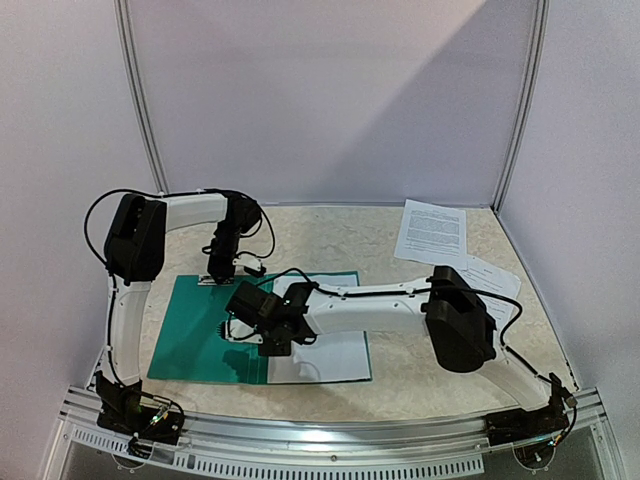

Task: Put the files into the folder
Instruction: Clamp the file at the center of the board, then move the folder with some files to the center of the board.

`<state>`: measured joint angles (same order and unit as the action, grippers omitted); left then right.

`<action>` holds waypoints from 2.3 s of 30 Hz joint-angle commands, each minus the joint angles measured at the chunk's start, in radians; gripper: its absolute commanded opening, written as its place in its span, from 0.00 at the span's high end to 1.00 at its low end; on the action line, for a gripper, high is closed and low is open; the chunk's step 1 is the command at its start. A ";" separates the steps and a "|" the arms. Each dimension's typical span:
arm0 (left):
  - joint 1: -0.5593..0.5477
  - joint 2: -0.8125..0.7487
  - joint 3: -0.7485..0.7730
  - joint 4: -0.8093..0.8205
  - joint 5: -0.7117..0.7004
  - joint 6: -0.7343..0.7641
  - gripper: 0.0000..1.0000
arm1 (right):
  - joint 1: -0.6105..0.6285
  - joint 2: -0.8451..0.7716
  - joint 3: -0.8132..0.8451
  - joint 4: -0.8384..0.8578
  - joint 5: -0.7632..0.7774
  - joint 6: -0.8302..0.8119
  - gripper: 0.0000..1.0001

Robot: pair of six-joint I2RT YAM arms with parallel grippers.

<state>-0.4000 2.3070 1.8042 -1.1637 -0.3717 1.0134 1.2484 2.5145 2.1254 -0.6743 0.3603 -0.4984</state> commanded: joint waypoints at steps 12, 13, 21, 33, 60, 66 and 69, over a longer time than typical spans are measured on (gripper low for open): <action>-0.003 0.080 0.000 -0.061 0.140 0.000 0.93 | -0.031 -0.084 -0.075 0.069 -0.031 0.031 0.78; -0.003 0.081 0.004 -0.064 0.141 -0.001 0.93 | -0.031 -0.094 -0.084 0.074 -0.045 0.036 0.77; -0.002 0.085 0.010 -0.069 0.140 -0.008 0.93 | -0.032 -0.188 -0.196 0.154 -0.177 0.055 0.68; -0.002 0.089 0.017 -0.073 0.142 -0.013 0.93 | -0.049 -0.295 -0.339 0.234 -0.268 0.108 0.62; 0.014 -0.133 0.310 -0.257 0.282 -0.205 0.42 | -0.214 -0.685 -0.868 0.129 0.046 1.064 0.50; 0.160 -0.404 -0.141 -0.120 0.100 -0.208 0.42 | -0.217 -0.747 -0.948 0.152 0.074 1.139 0.49; 0.254 -0.482 -0.321 -0.056 0.052 -0.196 0.42 | -0.218 -0.754 -0.966 0.165 0.063 1.149 0.49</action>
<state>-0.2718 1.8858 1.6619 -1.2865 -0.2176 0.8169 1.0336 1.7962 1.1866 -0.5259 0.3996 0.5930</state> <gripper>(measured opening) 0.582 0.508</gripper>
